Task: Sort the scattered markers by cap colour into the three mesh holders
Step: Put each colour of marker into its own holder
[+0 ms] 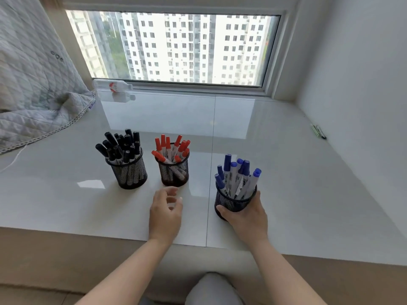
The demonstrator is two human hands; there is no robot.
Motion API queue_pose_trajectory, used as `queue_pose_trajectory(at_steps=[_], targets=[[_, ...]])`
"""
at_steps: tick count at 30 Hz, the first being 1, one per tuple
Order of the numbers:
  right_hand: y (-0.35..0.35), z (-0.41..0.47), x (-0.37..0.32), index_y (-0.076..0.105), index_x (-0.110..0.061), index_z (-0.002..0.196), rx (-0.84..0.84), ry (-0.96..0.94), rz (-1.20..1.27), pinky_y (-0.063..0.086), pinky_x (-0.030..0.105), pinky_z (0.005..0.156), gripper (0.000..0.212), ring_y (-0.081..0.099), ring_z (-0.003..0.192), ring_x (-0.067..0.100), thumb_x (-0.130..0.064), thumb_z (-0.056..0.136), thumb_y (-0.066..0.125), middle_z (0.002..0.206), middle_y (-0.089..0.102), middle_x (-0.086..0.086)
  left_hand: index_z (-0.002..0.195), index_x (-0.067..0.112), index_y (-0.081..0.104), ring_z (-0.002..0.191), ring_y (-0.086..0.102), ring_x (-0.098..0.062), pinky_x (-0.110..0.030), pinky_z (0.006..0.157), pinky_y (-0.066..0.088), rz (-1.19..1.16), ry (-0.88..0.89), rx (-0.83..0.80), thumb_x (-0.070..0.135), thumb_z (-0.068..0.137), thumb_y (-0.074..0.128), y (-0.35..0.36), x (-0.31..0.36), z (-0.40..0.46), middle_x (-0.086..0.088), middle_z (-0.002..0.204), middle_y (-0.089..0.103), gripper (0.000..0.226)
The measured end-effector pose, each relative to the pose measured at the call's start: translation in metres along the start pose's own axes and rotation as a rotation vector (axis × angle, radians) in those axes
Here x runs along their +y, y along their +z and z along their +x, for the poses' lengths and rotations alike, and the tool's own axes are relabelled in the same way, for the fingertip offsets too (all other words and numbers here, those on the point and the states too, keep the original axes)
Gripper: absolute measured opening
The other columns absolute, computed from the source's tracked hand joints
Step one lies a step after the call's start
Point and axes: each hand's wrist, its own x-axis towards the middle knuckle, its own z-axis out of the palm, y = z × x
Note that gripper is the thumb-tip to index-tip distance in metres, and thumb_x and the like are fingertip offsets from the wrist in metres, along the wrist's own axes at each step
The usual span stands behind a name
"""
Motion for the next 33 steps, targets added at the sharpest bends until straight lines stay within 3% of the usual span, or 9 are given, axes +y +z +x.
queue_pose_trajectory(at_steps=[6, 11, 14, 18, 23, 29, 33], targets=[[-0.002, -0.019, -0.002, 0.037, -0.033, 0.109, -0.022, 0.022, 0.016, 0.047, 0.031, 0.079, 0.073, 0.056, 0.099, 0.014, -0.048, 0.050, 0.076, 0.105, 0.056, -0.014, 0.090, 0.039, 0.051, 0.077, 0.059, -0.005, -0.002, 0.061, 0.040, -0.083, 0.108, -0.117, 0.024, 0.089, 0.054, 0.007, 0.046, -0.011, 0.009, 0.086, 0.060, 0.016], [-0.022, -0.024, 0.004, 0.030, -0.026, 0.136, -0.111, -0.026, 0.026, 0.042, 0.034, 0.096, 0.097, 0.042, 0.117, 0.009, -0.057, 0.055, 0.074, 0.123, 0.043, -0.012, 0.089, 0.037, 0.053, 0.075, 0.056, 0.006, -0.007, 0.060, 0.042, -0.021, 0.208, -0.159, 0.027, 0.086, 0.059, 0.007, 0.084, -0.003, 0.015, 0.090, 0.057, 0.012], [-0.046, -0.020, 0.001, 0.029, -0.023, 0.139, -0.070, -0.067, 0.070, 0.039, 0.027, 0.086, 0.090, 0.045, 0.108, 0.008, -0.068, 0.067, 0.058, 0.122, 0.045, -0.010, 0.095, 0.033, 0.058, 0.078, 0.055, 0.005, -0.010, 0.062, 0.039, 0.094, 0.298, -0.214, 0.028, 0.086, 0.057, 0.009, 0.105, 0.008, 0.018, 0.092, 0.054, 0.010], [-0.070, 0.001, -0.020, 0.045, -0.025, 0.123, 0.037, -0.166, 0.062, 0.042, 0.026, 0.071, 0.063, 0.052, 0.085, 0.008, -0.062, 0.074, 0.056, 0.094, 0.053, -0.011, 0.108, 0.028, 0.061, 0.079, 0.056, -0.004, -0.022, 0.071, 0.048, 0.311, 0.399, -0.315, 0.032, 0.088, 0.055, 0.020, 0.126, 0.020, 0.012, 0.095, 0.054, 0.021], [-0.079, 0.021, -0.036, 0.056, -0.021, 0.100, -0.112, -0.164, -0.174, 0.038, 0.025, 0.058, 0.042, 0.051, 0.068, 0.011, -0.057, 0.079, 0.057, 0.071, 0.053, -0.006, 0.110, 0.027, 0.061, 0.087, 0.055, -0.013, -0.027, 0.073, 0.046, 0.556, 0.449, -0.337, 0.040, 0.089, 0.052, 0.034, 0.131, 0.026, 0.006, 0.102, 0.059, 0.027], [-0.078, 0.027, -0.043, 0.052, -0.020, 0.071, -0.144, -0.247, -0.240, 0.032, 0.024, 0.049, 0.028, 0.044, 0.054, 0.012, -0.044, 0.084, 0.057, 0.057, 0.048, -0.008, 0.103, 0.024, 0.060, 0.081, 0.049, -0.010, -0.024, 0.068, 0.040, 0.651, 0.500, -0.342, 0.042, 0.086, 0.057, 0.041, 0.136, 0.027, 0.005, 0.097, 0.061, 0.025], [-0.078, 0.030, -0.046, 0.043, -0.018, 0.060, -0.175, -0.277, -0.271, 0.030, 0.027, 0.049, 0.032, 0.042, 0.054, 0.017, -0.034, 0.087, 0.052, 0.054, 0.046, -0.006, 0.103, 0.025, 0.054, 0.094, 0.051, -0.015, -0.026, 0.069, 0.037, 0.696, 0.563, -0.349, 0.040, 0.088, 0.054, 0.042, 0.136, 0.026, 0.003, 0.102, 0.055, 0.022]])
